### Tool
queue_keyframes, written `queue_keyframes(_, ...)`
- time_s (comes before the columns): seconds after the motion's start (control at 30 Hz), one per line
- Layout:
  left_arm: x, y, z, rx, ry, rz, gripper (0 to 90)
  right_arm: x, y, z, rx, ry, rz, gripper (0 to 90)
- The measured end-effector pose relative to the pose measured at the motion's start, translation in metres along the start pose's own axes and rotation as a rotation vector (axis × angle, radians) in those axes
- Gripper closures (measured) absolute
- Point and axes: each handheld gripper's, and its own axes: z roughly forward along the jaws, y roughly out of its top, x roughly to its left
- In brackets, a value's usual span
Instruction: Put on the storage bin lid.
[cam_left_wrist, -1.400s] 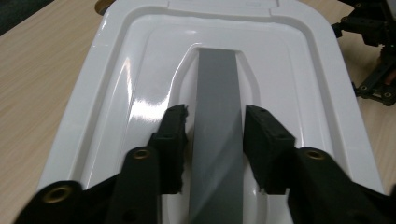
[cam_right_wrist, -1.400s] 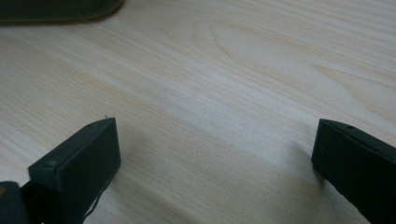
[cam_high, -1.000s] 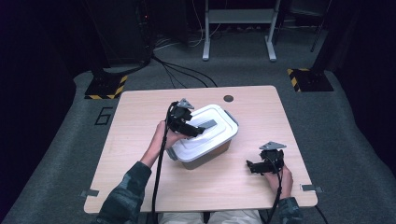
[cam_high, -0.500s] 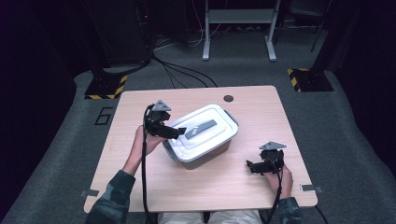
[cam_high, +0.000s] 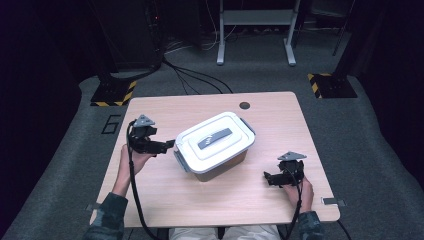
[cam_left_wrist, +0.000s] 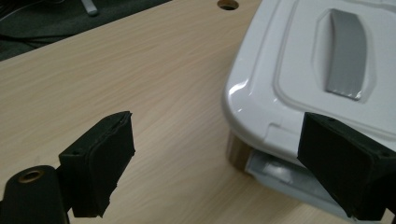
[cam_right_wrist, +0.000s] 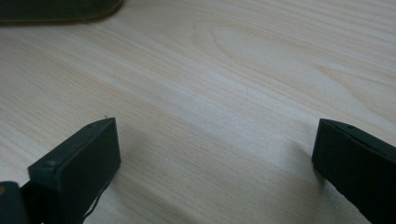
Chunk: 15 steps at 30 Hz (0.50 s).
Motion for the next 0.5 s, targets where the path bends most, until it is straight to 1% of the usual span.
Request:
queue_keyframes(0.1,0.01,-0.014,-0.005,0.002,0.036,-0.025,10.5,0.0,0.0,0.0,0.0,0.0,0.001,0.3)
queue_keyframes(0.2,0.021,-0.031,-0.007,-0.002,0.063,-0.07,10.5,0.0,0.0,0.0,0.0,-0.001,0.0,0.3)
queue_keyframes(0.3,0.03,-0.05,-0.007,0.017,0.076,-0.105,10.5,0.0,0.0,0.0,0.0,-0.001,0.002,0.3)
queue_keyframes(0.33,0.031,-0.053,-0.006,0.02,0.077,-0.111,10.5,0.0,0.0,0.0,0.0,-0.001,0.002,0.3)
queue_keyframes(0.4,0.036,-0.067,-0.004,0.023,0.072,-0.142,10.5,0.0,0.0,0.0,0.0,-0.001,-0.001,0.3)
queue_keyframes(0.47,0.04,-0.078,-0.002,0.038,0.077,-0.157,10.5,0.0,0.0,0.0,0.0,-0.001,0.0,0.3)
queue_keyframes(0.5,0.042,-0.085,0.0,0.038,0.076,-0.174,10.5,0.0,0.0,0.0,0.0,-0.001,0.0,0.3)
